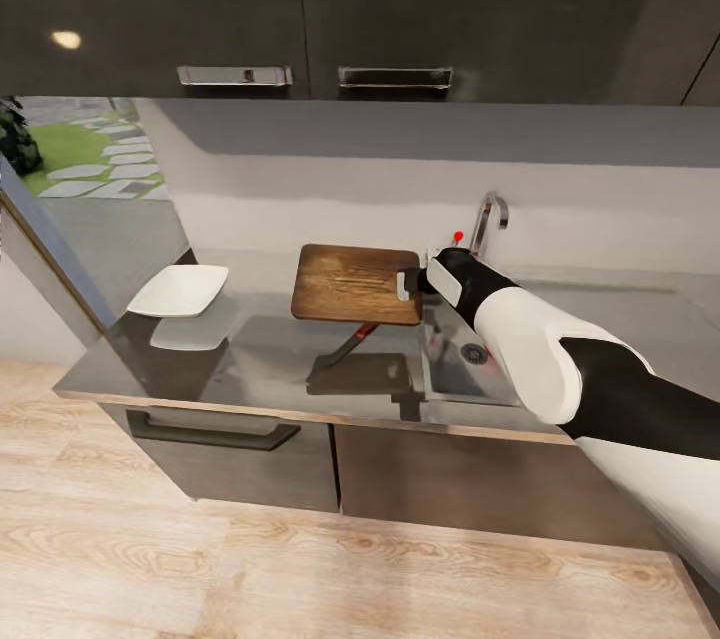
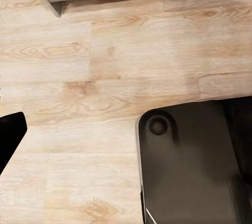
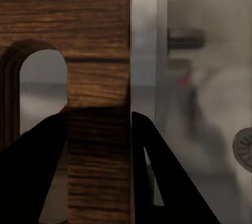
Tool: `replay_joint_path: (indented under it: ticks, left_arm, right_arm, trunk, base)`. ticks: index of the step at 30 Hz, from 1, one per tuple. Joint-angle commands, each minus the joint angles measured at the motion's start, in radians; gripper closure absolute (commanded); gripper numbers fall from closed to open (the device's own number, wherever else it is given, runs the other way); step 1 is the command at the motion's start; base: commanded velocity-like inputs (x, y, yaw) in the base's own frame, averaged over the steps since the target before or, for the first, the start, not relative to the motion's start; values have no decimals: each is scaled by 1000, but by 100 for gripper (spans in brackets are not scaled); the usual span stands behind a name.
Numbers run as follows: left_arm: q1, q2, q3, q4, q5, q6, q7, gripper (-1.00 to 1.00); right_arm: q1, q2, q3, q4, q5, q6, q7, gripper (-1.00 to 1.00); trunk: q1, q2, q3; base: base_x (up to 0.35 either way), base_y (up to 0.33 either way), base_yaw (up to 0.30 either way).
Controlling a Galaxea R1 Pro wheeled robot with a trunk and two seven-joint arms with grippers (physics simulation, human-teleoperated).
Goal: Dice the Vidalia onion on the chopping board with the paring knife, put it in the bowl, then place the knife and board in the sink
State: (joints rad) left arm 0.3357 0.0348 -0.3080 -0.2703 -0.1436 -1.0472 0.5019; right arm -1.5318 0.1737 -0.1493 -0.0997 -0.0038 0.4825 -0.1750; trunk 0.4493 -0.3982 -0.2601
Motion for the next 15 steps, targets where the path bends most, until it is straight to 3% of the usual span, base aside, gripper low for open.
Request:
replay_joint_path:
  ticks: [1, 9, 15]
  left_arm:
    - [0, 0, -2, -1, -10, 0, 10, -100]
    - [0, 0, -2, -1, -10, 0, 10, -100]
    - [0, 0, -2, -2, -10, 0, 10, -100]
  right_arm:
    - [-1, 1, -12, -2, -2, 4, -7, 100]
    - [-1, 1, -12, 0, -2, 4, -8, 100]
    - [-1, 1, -12, 0, -1, 4, -14, 100]
  trunk:
    - [1, -2, -2]
    - [1, -2, -2]
    - [1, -2, -2]
  base:
    - [0, 191, 0]
    - [5, 267, 0]
    - [98, 280, 0]
